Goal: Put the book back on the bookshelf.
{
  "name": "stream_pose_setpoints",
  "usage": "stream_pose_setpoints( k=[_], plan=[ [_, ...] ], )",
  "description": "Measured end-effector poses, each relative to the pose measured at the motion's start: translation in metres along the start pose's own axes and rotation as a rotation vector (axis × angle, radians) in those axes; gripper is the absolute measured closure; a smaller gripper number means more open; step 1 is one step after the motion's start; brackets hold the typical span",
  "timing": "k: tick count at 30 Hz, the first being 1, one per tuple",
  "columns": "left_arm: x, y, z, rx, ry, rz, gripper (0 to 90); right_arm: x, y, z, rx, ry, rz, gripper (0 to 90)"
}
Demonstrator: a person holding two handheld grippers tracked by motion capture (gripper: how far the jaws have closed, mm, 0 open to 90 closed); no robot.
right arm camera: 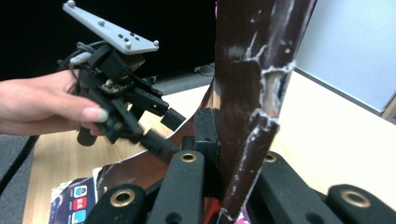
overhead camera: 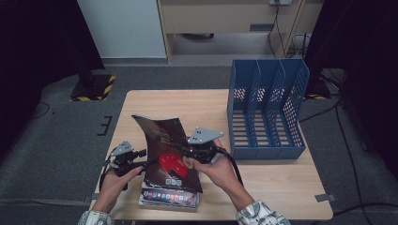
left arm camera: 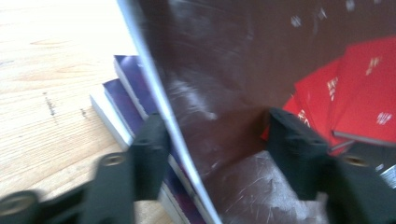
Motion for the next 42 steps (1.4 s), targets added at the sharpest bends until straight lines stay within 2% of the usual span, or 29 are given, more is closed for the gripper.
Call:
stream_pose_setpoints(
  k=[1,2,4,7,12,17,21,25,26,27,28,30,34,35,36,37,38,42],
  plan=[
    [0.000,0.000,0.000,0.000,0.000,0.000,50.8,0.000,0.000,0.000,0.000,0.000,0.000,86.9],
    [0.001,0.001,-0.001,0.000,0.009,0.004,50.8,0.000,0.000,0.000,0.001,0.000,0.002,86.8],
    [0.003,0.001,-0.002,0.015,0.033,0.005,59.0,-0.001,0.000,0.001,0.000,0.000,0.005,86.8],
    [0.004,0.001,-0.002,0.061,0.013,-0.010,71.3,-0.003,0.000,0.003,0.001,-0.004,0.001,86.8],
    [0.006,0.002,0.001,0.085,0.012,-0.011,78.1,-0.006,0.001,0.005,0.008,-0.015,0.008,85.8],
    [0.008,0.005,0.003,0.086,0.006,0.004,80.2,-0.006,0.004,0.007,0.009,-0.031,0.016,82.3],
    [0.009,0.005,0.004,0.097,-0.014,0.004,82.1,-0.007,0.003,0.009,0.027,-0.052,0.007,77.9],
    [0.009,0.006,0.005,0.092,-0.013,0.009,82.5,-0.007,0.001,0.011,0.029,-0.069,-0.006,72.4],
    [0.010,0.007,0.006,0.091,-0.023,0.014,83.3,-0.007,0.001,0.013,0.013,-0.076,-0.013,66.9],
    [0.010,0.007,0.006,0.091,-0.023,0.014,83.5,-0.007,0.001,0.013,0.013,-0.076,-0.013,66.9],
    [0.010,0.006,0.007,0.099,-0.032,0.011,83.5,-0.008,0.000,0.014,0.002,-0.086,-0.024,66.8],
    [0.010,0.006,0.007,0.103,-0.038,0.009,83.7,-0.008,-0.001,0.016,0.014,-0.113,-0.022,65.3],
    [0.010,0.007,0.008,0.098,-0.031,0.014,84.1,-0.009,-0.002,0.019,0.004,-0.108,-0.044,66.2],
    [0.011,0.008,0.008,0.105,-0.034,0.025,84.2,-0.010,0.000,0.022,-0.018,-0.101,-0.053,73.7],
    [0.011,0.008,0.008,0.105,-0.034,0.025,84.3,-0.010,0.000,0.022,-0.018,-0.101,-0.053,73.7],
    [0.013,0.008,0.009,0.106,-0.033,0.035,84.4,-0.009,0.002,0.026,-0.033,-0.104,-0.044,80.0],
    [0.017,0.011,0.010,0.106,-0.036,0.063,84.5,-0.009,0.003,0.028,-0.044,-0.105,-0.037,80.9],
    [0.022,0.013,0.012,0.121,-0.043,0.094,84.6,-0.006,0.004,0.033,-0.051,-0.114,-0.012,82.7]
  ],
)
Point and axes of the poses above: each handheld gripper's, and its own axes: y roughly backward along the jaws, x roughly out of its top, z roughly to its right, the point moved 5 cm from there along -y, roughly forward along the jaws, and after that the axes turned 12 degrees about y, right-handed, at the moved point
